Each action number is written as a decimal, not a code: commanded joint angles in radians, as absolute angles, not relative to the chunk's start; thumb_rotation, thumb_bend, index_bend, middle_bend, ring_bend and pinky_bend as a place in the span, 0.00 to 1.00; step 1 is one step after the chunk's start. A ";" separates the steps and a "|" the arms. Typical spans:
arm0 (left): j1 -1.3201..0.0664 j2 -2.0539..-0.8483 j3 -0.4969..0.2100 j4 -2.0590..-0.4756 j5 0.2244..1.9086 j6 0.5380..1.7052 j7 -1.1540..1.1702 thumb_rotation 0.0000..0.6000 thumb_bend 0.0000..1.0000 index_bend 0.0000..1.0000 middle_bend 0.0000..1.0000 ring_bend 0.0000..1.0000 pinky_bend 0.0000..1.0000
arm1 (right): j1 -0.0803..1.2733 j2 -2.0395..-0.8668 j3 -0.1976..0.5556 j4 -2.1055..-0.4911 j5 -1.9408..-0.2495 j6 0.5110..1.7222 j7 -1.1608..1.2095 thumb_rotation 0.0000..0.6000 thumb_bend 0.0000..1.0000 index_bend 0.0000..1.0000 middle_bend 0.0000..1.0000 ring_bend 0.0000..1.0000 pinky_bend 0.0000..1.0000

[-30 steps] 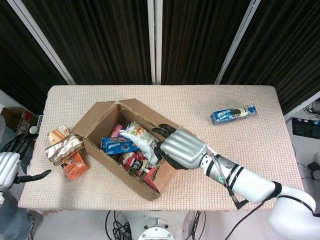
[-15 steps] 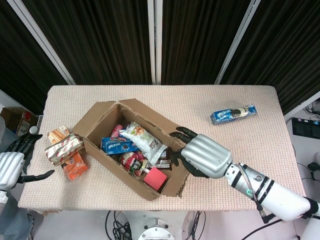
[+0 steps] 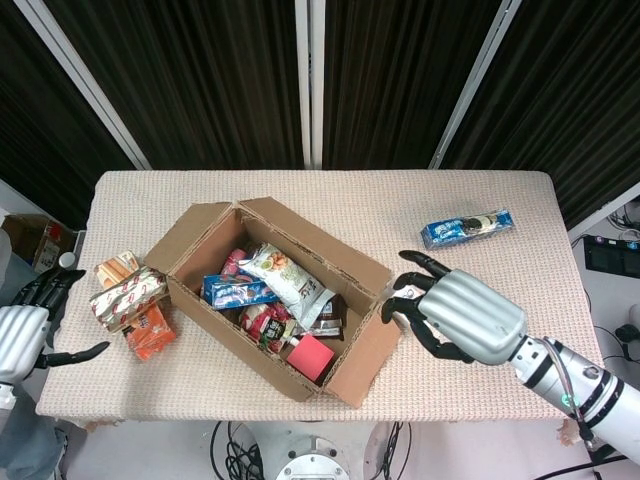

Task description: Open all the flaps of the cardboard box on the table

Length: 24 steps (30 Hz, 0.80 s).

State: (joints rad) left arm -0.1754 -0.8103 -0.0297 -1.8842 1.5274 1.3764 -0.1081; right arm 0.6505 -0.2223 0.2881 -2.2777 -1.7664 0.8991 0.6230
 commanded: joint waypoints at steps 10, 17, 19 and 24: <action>-0.142 -0.867 -0.027 -1.834 1.559 1.454 -0.009 0.35 0.00 0.09 0.12 0.05 0.15 | 0.118 -0.812 0.034 -1.946 -1.571 1.463 -0.273 1.00 0.33 0.00 0.00 0.00 0.00; -0.122 -0.922 -0.027 -1.789 1.590 1.507 0.057 0.38 0.00 0.05 0.09 0.05 0.15 | 0.036 -1.033 0.026 -1.703 -1.504 1.554 -0.223 1.00 0.33 0.00 0.00 0.00 0.00; -0.120 -0.936 -0.025 -1.774 1.598 1.514 0.060 0.40 0.00 0.05 0.09 0.05 0.15 | 0.024 -1.065 0.033 -1.662 -1.487 1.567 -0.201 1.00 0.33 0.00 0.00 0.00 0.00; -0.121 -0.956 -0.027 -1.746 1.610 1.520 0.059 0.40 0.00 0.05 0.09 0.05 0.15 | 0.015 -1.101 0.047 -1.630 -1.446 1.561 -0.193 1.00 0.33 0.00 0.00 0.00 0.00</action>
